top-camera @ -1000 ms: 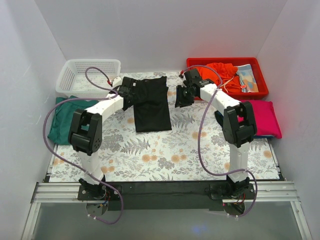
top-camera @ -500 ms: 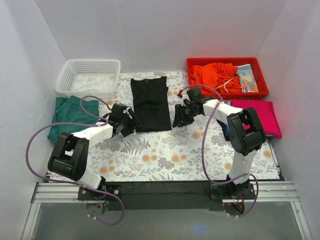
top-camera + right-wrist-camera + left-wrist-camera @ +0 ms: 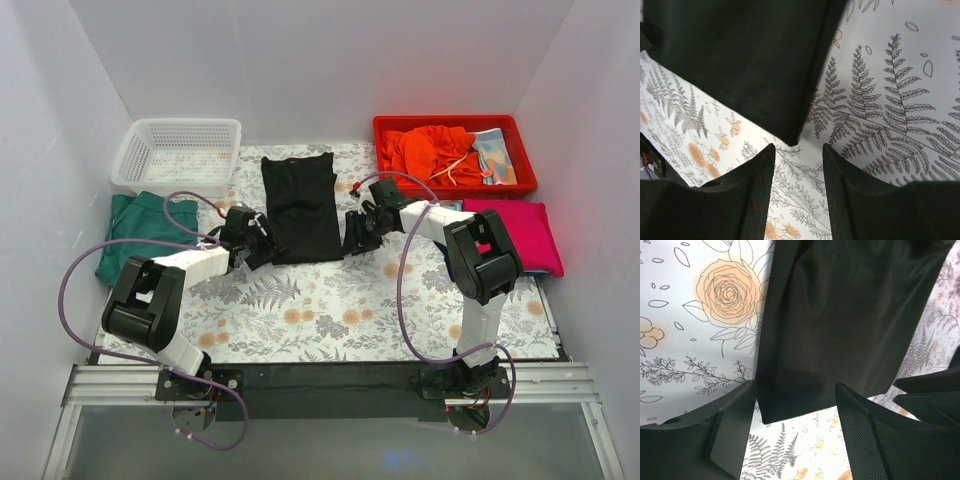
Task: Fold and stack the t-shirts
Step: Fold the folded rectangular tshirt in 1/3 of the way, then grab one side of the 2/3 rectangular tshirt with both arms
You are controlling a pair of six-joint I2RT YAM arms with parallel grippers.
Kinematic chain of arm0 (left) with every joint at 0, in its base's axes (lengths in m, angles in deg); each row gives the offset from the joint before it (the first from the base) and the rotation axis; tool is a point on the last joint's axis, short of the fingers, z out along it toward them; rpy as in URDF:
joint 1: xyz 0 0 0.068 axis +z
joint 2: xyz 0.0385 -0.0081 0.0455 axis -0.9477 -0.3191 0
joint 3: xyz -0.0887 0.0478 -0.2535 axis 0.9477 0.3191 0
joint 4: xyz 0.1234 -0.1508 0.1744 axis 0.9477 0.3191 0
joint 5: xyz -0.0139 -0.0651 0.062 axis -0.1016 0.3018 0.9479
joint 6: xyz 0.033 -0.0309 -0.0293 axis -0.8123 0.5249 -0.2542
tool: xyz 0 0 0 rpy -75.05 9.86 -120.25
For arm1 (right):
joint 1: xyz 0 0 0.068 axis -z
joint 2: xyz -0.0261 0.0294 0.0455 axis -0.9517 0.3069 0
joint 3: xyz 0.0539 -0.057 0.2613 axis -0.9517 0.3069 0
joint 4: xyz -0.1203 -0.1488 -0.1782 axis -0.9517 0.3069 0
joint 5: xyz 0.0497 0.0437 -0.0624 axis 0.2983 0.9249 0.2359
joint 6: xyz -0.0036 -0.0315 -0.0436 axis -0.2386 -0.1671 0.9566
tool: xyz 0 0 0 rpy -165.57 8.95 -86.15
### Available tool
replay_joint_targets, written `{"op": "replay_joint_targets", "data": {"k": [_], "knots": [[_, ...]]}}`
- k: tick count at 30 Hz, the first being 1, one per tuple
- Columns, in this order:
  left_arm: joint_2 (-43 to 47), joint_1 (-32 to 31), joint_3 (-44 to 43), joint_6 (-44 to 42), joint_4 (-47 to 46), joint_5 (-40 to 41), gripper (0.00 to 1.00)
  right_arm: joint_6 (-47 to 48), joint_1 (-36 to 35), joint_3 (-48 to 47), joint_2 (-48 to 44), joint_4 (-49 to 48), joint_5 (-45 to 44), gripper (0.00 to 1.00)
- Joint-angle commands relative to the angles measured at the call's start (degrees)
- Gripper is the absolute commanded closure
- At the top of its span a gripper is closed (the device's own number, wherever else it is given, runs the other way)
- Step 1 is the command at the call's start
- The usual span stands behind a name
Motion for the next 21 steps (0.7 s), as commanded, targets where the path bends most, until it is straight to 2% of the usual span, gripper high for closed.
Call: {"op": "replay_joint_targets", "data": {"k": [1, 11, 14, 17, 18, 21], "knots": [[-1.45, 0.04, -0.17, -1.37, -1.18, 1.35, 0.38, -0.20, -0.79, -1.44, 2.94, -1.64, 1.54, 0.50], [-4.18, 0.04, 0.27, -2.60, -1.71, -0.58, 0.39, -1.61, -2.81, -0.74, 6.11, -5.42, 4.44, 0.51], [-4.09, 0.04, 0.53, -3.04, -0.75, -1.29, 0.38, -1.52, -3.25, -0.30, 6.63, -5.42, 4.70, 0.54], [-4.79, 0.04, 0.53, -3.04, 2.67, -2.08, 0.42, -1.78, -3.34, 0.58, 6.72, -5.33, 4.88, 0.69], [-4.96, 0.04, 0.53, -3.04, 3.64, -2.26, 0.47, -1.78, -3.34, 1.28, 6.46, -5.42, 4.79, 0.79], [-3.74, -0.14, 2.28, -2.87, 5.85, -0.77, 0.58, -1.43, -3.34, 2.60, 5.24, -5.33, 4.09, 0.87]]}}
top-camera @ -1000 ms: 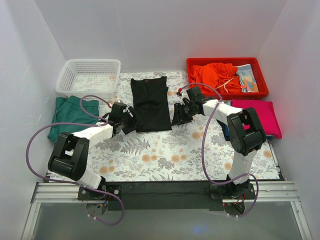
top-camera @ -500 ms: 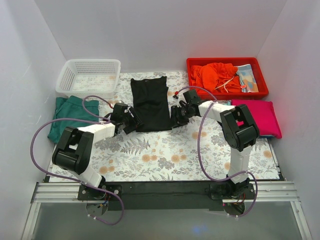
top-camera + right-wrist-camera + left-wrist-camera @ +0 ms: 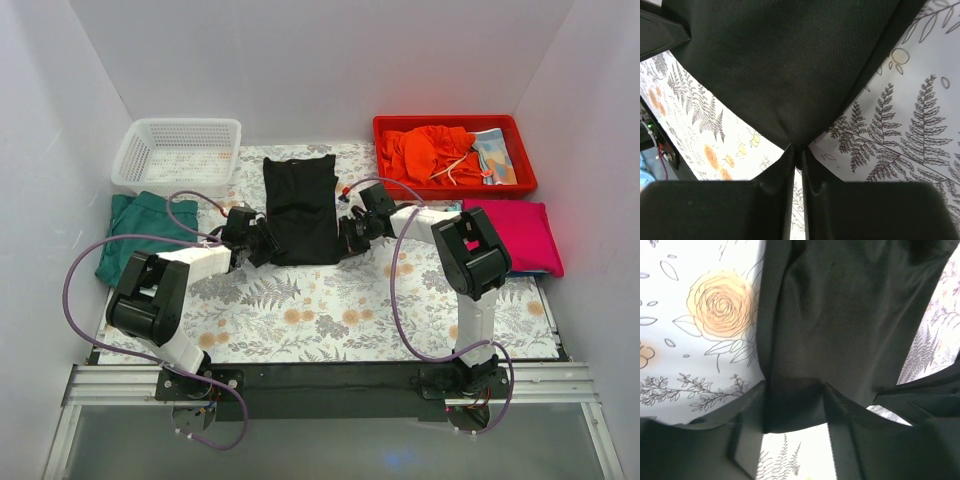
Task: Fold and stack the t-shirts
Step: Grab one side of the 2/3 rectangular tshirt with both arms
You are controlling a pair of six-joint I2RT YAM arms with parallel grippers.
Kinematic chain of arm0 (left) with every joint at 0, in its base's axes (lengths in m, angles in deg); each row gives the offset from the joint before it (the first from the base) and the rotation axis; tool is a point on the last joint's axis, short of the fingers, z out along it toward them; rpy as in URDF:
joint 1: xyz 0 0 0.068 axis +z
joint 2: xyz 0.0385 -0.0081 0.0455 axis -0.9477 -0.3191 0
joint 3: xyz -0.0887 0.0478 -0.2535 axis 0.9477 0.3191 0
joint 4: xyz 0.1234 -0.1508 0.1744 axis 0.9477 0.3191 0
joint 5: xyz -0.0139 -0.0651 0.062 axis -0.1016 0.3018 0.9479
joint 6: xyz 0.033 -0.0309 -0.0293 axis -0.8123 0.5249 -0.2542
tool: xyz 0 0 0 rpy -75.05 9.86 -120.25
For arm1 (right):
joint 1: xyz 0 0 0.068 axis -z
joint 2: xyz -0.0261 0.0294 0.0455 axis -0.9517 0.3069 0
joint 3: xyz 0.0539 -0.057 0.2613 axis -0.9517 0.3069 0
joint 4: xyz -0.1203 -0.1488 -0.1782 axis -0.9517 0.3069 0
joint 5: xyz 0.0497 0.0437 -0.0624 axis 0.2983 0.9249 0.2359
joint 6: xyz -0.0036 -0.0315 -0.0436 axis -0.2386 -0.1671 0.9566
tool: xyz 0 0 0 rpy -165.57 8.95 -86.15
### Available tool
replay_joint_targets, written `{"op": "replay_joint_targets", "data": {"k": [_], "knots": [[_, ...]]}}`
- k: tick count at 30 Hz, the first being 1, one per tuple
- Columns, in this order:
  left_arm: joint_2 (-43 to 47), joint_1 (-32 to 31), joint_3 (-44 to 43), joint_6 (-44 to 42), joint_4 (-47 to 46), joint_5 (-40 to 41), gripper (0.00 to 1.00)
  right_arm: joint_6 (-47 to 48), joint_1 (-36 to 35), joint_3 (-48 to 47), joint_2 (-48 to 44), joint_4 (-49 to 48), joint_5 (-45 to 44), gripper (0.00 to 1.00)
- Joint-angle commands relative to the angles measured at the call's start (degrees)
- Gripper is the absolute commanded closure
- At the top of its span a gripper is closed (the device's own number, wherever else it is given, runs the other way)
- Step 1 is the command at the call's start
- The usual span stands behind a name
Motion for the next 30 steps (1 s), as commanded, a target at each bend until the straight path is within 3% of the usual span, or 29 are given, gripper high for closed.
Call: {"op": "replay_joint_targets", "data": {"k": [1, 7, 8, 9, 17, 30], "knots": [[0.33, -0.22, 2.90, -1.23, 9.34, 1.31, 0.64, 0.84, -0.43, 3.26, -0.15, 1.25, -1.73, 0.87], [1.04, -0.22, 4.40, -1.49, 9.53, 0.53, 0.85, 1.81, -0.52, 5.72, -1.73, 1.16, -1.91, 0.93], [0.43, -0.22, 4.40, -1.49, 9.44, -0.17, 0.98, 1.81, -0.52, 5.90, -1.82, 1.16, -1.82, 0.95], [0.16, -0.22, 4.40, -1.58, 9.44, -0.26, 1.00, 1.98, -0.52, 6.08, -1.99, 1.16, -1.64, 0.99], [6.21, -0.31, 4.93, -2.28, 12.77, 0.43, 1.00, 2.69, -0.60, 9.85, -7.17, 1.34, -1.38, 0.99], [33.90, -1.98, 1.33, 0.70, 32.89, 8.87, 1.00, 0.58, -1.57, 16.80, -31.16, 5.46, -2.69, 0.99]]}}
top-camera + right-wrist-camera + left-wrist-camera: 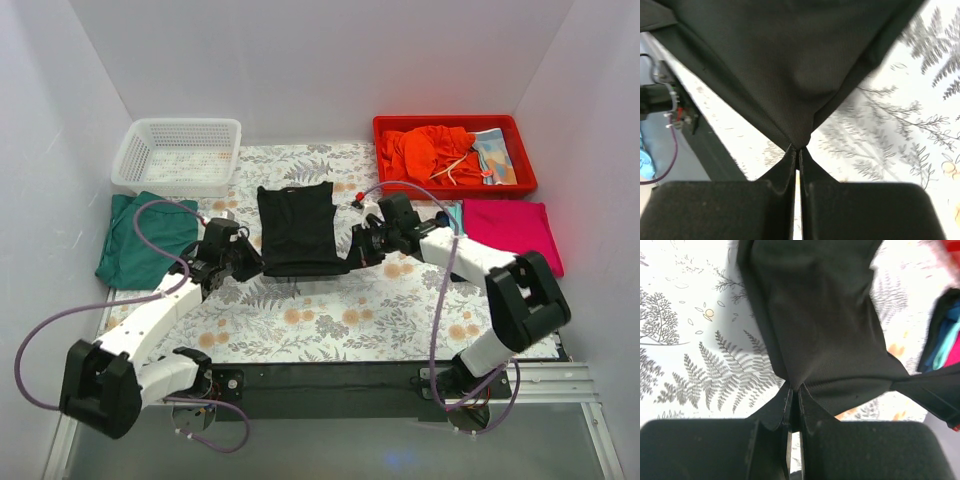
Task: Fold and stack the t-shirts
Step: Grab one side of the 2/3 rectangular tshirt with both arms, then fold the long partially folded tshirt into a neat square
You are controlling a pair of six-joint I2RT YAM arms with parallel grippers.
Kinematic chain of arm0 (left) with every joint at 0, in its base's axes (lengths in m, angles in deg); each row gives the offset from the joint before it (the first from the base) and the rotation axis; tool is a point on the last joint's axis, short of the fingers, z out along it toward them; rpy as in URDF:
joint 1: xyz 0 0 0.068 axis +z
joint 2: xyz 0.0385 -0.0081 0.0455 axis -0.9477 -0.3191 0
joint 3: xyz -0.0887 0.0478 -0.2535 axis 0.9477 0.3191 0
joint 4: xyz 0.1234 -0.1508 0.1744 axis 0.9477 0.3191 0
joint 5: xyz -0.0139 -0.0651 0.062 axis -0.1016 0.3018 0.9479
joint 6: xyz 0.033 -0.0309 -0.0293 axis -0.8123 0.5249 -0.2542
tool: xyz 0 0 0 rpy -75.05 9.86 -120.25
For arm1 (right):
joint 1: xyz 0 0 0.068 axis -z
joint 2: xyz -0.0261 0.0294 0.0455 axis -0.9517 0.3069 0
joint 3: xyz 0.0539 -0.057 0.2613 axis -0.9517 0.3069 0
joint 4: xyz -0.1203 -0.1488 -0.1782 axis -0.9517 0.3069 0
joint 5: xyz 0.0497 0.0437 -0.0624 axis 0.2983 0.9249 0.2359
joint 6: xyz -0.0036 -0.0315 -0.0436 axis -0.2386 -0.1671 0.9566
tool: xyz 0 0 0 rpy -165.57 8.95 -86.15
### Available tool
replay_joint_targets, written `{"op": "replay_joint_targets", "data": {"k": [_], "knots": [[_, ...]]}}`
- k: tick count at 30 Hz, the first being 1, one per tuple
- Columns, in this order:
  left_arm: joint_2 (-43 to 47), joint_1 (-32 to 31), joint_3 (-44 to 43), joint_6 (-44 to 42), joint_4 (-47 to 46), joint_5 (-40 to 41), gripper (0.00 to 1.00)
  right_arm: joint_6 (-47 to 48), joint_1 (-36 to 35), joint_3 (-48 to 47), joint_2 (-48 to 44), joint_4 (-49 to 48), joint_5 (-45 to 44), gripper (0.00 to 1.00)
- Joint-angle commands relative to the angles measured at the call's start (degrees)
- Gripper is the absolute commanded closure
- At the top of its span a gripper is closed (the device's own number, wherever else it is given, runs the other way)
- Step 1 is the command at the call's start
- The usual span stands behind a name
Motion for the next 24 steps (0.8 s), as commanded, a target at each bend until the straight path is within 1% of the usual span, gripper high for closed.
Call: {"op": "replay_joint_targets", "data": {"k": [1, 5, 9, 13, 17, 18, 20, 21, 24], "knots": [[6.54, 0.18, -3.81, 0.60, 11.43, 7.15, 1.00, -0.49, -0.50, 1.15, -9.33, 4.81, -2.24, 0.99], [10.14, -0.08, -4.09, 2.62, 15.75, 6.36, 1.00, -1.11, -1.12, 0.98, -14.78, 7.45, -3.11, 0.99], [13.05, -0.17, -2.33, 5.78, 20.57, 6.45, 1.00, -1.73, -1.73, 2.29, -16.73, 8.77, -3.29, 0.99], [15.33, -0.26, -2.50, 7.80, 22.61, 7.67, 1.00, -1.90, -2.52, 2.73, -17.78, 9.12, -4.61, 0.99], [15.08, -0.17, -5.13, 7.54, 22.44, 9.96, 1.00, -1.81, -2.61, -0.16, -17.43, 9.65, -6.10, 0.99], [14.73, -0.26, -6.44, 7.37, 21.91, 10.22, 1.00, -1.73, -2.61, -2.17, -17.17, 9.65, -6.45, 0.99], [12.88, -0.26, -7.42, 7.10, 21.56, 11.10, 1.00, -1.64, -2.53, -4.72, -15.59, 9.74, -7.76, 0.99], [12.01, -0.17, -8.29, 6.93, 21.04, 11.63, 1.00, -1.38, -2.53, -7.87, -14.63, 9.82, -7.95, 0.99], [8.32, -0.17, -10.75, 5.96, 19.02, 13.82, 1.00, -0.85, -2.52, -12.90, -9.80, 10.09, -9.00, 0.99]]}}
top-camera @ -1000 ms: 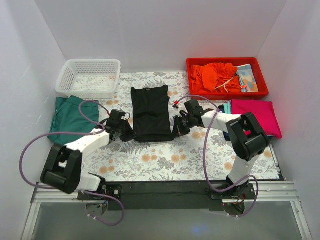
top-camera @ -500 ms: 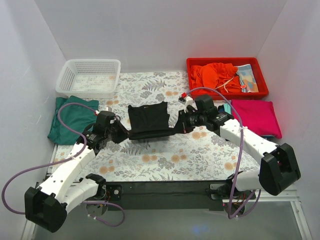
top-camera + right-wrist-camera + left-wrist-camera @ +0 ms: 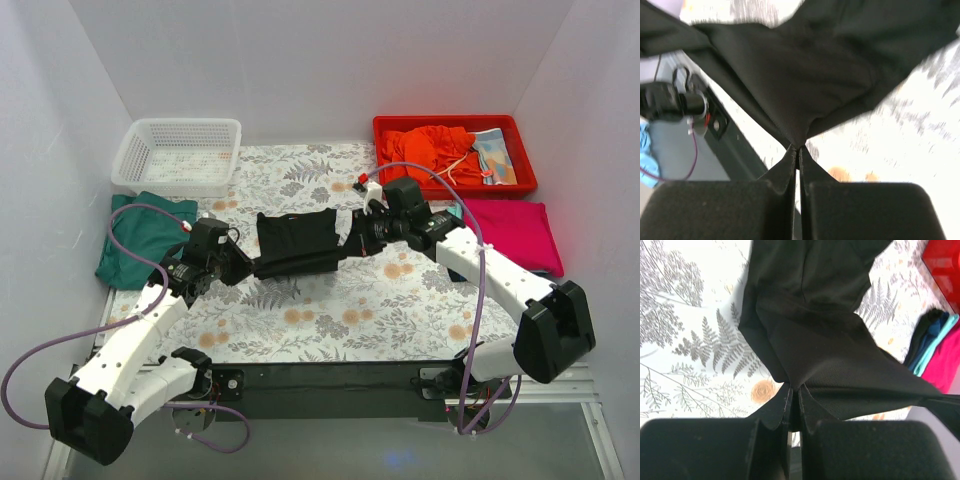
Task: Fold and stack the t-shirts
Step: Fold the long partially folded tshirt into a neat square
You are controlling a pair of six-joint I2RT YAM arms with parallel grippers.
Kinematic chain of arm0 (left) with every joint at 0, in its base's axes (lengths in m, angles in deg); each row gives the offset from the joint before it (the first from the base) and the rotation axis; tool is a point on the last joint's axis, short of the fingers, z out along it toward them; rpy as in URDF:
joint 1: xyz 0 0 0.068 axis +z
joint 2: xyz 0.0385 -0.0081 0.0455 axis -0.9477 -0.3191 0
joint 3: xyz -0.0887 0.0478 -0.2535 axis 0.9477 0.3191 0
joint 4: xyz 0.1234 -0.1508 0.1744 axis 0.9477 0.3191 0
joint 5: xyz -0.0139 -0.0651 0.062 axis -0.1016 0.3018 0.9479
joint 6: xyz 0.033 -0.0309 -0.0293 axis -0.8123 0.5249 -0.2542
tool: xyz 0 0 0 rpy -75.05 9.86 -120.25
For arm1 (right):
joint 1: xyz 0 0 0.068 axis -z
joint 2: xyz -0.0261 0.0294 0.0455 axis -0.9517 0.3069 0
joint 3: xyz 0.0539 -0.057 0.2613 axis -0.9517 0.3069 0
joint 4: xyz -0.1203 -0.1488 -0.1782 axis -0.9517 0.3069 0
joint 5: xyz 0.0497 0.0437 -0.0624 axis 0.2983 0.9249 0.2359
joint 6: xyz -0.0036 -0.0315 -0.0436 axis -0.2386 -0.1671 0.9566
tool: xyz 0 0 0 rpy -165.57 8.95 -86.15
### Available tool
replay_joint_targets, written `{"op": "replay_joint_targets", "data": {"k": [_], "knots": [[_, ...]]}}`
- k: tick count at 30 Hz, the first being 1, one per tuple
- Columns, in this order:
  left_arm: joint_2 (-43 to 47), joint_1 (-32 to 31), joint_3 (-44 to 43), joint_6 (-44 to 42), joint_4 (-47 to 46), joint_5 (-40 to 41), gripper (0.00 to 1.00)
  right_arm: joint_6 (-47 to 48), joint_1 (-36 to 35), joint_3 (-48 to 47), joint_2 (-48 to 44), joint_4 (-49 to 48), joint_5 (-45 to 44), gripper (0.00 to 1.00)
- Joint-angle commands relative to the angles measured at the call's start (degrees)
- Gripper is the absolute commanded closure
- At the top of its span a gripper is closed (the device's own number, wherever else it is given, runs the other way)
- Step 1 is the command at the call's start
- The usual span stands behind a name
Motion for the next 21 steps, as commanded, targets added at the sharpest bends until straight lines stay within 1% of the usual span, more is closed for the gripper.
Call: {"op": "replay_joint_targets", "data": {"k": [1, 3, 4, 5, 7, 8, 9, 11, 12, 15, 18, 21], "knots": [[-5.95, 0.84, -4.66, -1.82, 0.21, 10.39, 1.00, 1.82, 0.99, -10.69, 6.40, 1.50, -5.20, 0.99], [-8.96, 0.84, -6.85, -1.91, -0.84, 12.24, 1.00, 1.91, 1.08, -13.43, 9.13, 1.50, -5.90, 0.99], [-10.71, 0.75, -8.52, -2.52, -1.80, 12.51, 1.00, 2.00, 1.08, -16.49, 11.76, 1.50, -6.17, 0.99], [-13.69, 0.83, -9.49, -2.79, -2.51, 13.47, 1.00, 2.00, 1.08, -17.83, 13.09, 1.50, -6.61, 0.99], [-17.04, 0.92, -12.30, -4.28, -5.49, 13.57, 1.00, 2.17, 1.17, -21.86, 16.68, 1.67, -7.13, 0.99], [-20.71, 1.10, -13.10, -4.46, -6.20, 13.66, 1.00, 2.17, 1.26, -23.19, 17.84, 1.85, -7.48, 0.99], [-22.49, 1.36, -13.89, -5.42, -7.95, 12.96, 1.00, 2.17, 1.43, -24.24, 18.98, 1.94, -7.75, 0.99], [-26.53, 1.71, -16.70, -5.77, -8.58, 12.95, 1.00, 2.44, 1.52, -27.31, 22.23, 2.55, -8.63, 0.99], [-29.77, 1.89, -17.49, -6.47, -9.36, 13.04, 1.00, 2.52, 1.61, -28.20, 23.29, 2.73, -9.07, 0.99], [-34.96, 2.41, -19.26, -7.18, -11.38, 14.00, 1.00, 3.14, 1.78, -30.84, 26.98, 3.08, -11.09, 0.99], [-38.14, 3.47, -21.01, -8.41, -12.09, 14.71, 1.00, 3.49, 2.31, -33.12, 30.67, 3.34, -12.75, 0.99], [-41.83, 4.70, -22.59, -9.90, -13.50, 13.75, 1.00, 3.93, 2.40, -35.06, 34.19, 3.34, -15.22, 0.99]]}}
